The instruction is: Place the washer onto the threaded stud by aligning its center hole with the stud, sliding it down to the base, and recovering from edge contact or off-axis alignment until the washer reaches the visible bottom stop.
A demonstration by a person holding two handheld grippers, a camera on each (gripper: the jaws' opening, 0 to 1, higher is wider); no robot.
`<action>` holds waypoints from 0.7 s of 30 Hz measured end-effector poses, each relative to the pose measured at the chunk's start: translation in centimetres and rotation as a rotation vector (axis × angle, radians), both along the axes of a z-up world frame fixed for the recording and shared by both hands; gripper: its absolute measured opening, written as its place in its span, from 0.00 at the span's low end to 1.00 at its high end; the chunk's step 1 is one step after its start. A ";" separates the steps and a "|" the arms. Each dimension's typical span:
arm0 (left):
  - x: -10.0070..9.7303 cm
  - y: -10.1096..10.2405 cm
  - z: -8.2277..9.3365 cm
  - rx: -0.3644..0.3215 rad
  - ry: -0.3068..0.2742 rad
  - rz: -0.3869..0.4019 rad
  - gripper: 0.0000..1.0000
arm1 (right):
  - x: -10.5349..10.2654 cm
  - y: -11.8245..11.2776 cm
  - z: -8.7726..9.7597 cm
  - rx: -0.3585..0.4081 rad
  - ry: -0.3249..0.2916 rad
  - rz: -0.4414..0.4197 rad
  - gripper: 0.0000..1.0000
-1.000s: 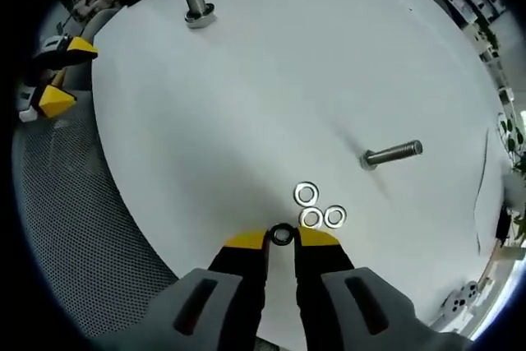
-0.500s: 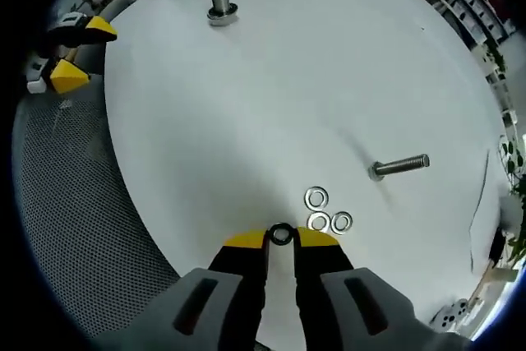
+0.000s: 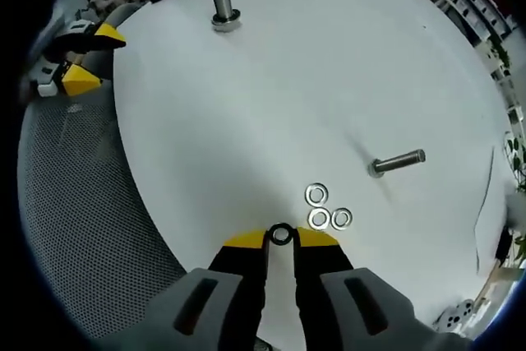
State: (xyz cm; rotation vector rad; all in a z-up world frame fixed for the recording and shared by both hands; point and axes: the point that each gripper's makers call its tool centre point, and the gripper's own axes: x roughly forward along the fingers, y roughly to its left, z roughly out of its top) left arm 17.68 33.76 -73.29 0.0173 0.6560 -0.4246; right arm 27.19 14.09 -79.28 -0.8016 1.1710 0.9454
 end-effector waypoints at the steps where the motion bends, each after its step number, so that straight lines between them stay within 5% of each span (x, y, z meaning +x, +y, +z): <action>1: 0.0 0.0 0.0 -0.001 -0.002 0.000 0.30 | 0.1 0.0 0.1 0.000 -0.002 0.003 0.14; 21: 0.1 0.1 0.0 0.003 0.003 0.006 0.30 | 5.8 0.5 4.3 0.089 -0.083 -0.076 0.14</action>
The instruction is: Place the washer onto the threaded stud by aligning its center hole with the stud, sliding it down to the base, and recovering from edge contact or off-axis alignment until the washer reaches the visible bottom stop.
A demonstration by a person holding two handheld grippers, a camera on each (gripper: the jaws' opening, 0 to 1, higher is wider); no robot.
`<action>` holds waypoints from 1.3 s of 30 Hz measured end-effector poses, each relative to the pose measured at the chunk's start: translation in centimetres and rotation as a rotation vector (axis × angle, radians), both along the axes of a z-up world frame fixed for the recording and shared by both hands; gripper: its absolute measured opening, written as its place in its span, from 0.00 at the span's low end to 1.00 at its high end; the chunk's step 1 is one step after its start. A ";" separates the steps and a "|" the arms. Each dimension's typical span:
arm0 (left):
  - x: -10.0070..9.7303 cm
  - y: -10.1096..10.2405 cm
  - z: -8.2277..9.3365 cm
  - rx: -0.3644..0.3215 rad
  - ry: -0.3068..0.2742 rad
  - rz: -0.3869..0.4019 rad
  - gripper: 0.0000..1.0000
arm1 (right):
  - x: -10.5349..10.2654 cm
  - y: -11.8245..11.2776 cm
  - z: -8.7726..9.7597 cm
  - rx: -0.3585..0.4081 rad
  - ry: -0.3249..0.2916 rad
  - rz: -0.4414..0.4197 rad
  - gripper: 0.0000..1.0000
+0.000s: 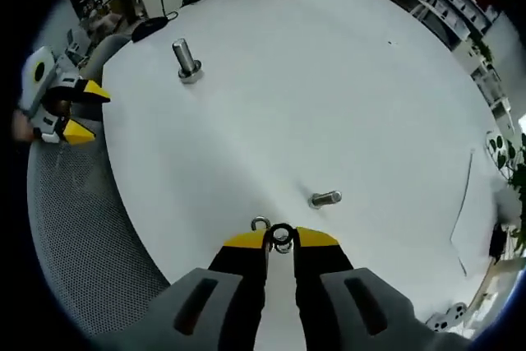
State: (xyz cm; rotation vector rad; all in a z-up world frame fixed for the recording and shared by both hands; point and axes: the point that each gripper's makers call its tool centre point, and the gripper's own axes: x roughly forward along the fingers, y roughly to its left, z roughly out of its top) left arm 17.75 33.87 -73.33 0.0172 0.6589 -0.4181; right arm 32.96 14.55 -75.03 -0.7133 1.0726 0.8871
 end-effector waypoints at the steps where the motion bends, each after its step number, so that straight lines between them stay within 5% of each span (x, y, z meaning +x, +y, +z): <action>1: 0.0 0.0 0.0 -0.001 0.000 0.000 0.30 | 0.2 0.0 0.2 0.000 -0.005 0.001 0.14; 12: 0.0 0.0 0.0 -0.003 -0.001 0.001 0.30 | 2.8 -0.7 1.6 -0.002 -0.047 -0.011 0.14; 39: 0.0 0.1 -0.2 0.005 0.010 0.001 0.30 | 4.0 0.5 0.9 -0.006 -0.060 0.018 0.14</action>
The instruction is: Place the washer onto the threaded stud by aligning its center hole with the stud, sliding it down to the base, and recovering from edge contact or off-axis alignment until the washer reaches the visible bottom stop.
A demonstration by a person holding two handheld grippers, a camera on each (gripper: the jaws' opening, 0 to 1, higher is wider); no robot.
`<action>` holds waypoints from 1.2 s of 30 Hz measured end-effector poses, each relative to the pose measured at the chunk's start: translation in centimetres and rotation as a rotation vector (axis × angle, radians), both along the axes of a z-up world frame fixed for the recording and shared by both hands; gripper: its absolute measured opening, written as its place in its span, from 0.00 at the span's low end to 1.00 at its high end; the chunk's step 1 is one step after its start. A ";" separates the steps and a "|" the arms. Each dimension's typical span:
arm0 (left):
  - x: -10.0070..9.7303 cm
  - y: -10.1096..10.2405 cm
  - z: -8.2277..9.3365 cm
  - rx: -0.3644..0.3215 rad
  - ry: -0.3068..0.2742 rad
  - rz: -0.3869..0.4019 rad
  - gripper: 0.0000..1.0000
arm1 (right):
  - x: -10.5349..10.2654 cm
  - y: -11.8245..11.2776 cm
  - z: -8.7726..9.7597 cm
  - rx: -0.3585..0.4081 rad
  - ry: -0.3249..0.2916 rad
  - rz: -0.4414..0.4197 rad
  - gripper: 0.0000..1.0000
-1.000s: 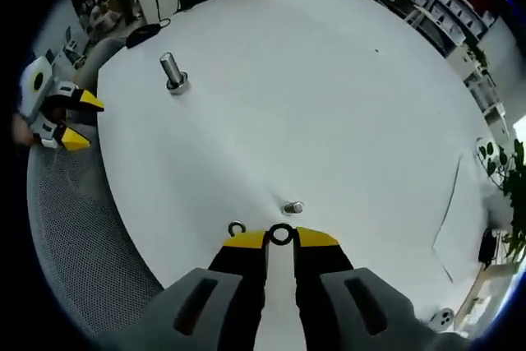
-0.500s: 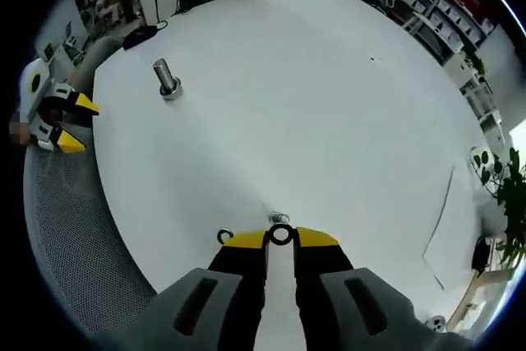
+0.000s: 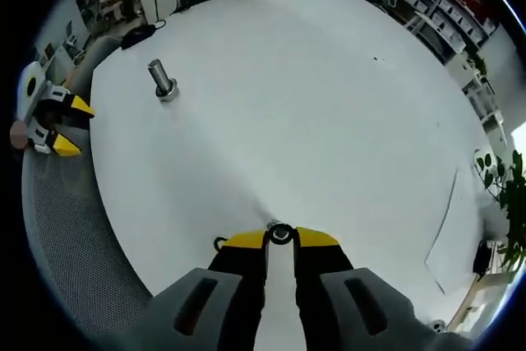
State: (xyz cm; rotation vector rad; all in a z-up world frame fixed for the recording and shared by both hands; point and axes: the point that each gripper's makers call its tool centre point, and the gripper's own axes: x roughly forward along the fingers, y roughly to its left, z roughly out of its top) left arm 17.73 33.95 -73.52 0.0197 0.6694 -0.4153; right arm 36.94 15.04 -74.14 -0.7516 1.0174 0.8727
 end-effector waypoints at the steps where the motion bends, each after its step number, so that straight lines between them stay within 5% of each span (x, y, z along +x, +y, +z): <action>1: 0.0 0.0 0.0 0.001 0.001 0.000 0.30 | 0.0 0.1 -0.1 0.003 0.006 -0.005 0.14; 27: -0.2 0.1 -0.4 0.007 0.025 0.003 0.29 | -0.1 -0.3 -4.8 -0.084 0.110 0.015 0.14; 36: -0.2 0.0 -0.4 0.004 0.025 -0.002 0.29 | -0.4 -0.4 -5.1 -0.085 0.129 -0.005 0.15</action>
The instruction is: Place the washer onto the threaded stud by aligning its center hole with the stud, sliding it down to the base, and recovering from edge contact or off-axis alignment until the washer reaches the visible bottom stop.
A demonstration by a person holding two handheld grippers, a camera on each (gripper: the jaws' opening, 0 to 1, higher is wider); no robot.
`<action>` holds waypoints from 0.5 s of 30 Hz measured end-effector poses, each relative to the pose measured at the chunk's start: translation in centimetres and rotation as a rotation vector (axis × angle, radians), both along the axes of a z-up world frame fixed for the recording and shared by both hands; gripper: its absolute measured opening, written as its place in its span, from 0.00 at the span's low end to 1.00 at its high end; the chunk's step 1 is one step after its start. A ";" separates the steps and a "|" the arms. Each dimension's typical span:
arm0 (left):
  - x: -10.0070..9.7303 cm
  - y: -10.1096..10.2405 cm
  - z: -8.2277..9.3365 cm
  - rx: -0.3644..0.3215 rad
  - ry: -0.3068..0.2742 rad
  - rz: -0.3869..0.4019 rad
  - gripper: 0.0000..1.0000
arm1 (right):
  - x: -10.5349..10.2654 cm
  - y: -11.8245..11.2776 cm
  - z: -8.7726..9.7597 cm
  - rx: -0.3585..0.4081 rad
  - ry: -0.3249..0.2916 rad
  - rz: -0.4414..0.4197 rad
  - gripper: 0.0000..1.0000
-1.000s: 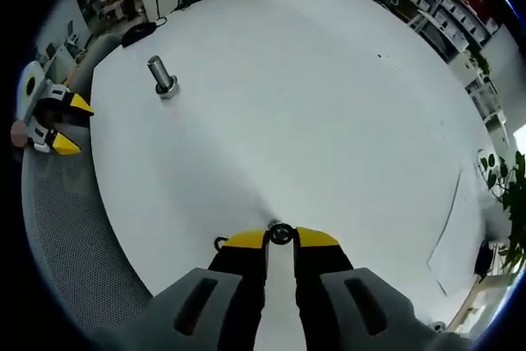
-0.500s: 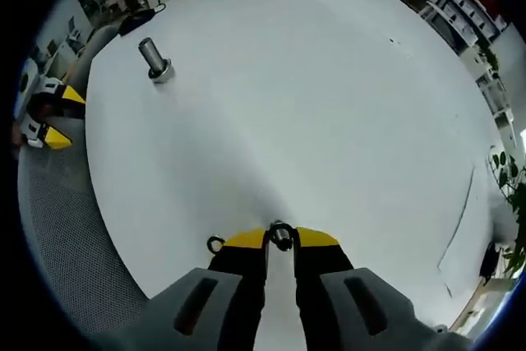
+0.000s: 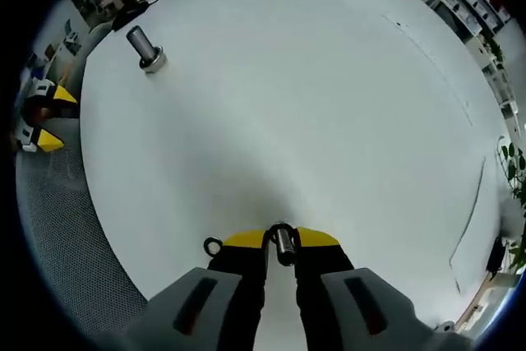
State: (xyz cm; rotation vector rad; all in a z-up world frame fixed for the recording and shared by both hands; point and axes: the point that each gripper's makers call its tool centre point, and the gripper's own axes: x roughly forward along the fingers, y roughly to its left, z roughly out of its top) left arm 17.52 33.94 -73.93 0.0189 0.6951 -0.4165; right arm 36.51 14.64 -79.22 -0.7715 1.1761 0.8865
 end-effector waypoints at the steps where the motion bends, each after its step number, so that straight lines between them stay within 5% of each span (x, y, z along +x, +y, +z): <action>1: 0.0 0.0 0.0 0.000 -0.001 -0.001 0.29 | 0.0 0.1 0.0 0.004 -0.002 0.001 0.15; 15: 0.1 -0.1 0.3 -0.007 -0.011 -0.001 0.29 | -0.4 -0.6 -0.3 -0.008 -0.008 -0.022 0.18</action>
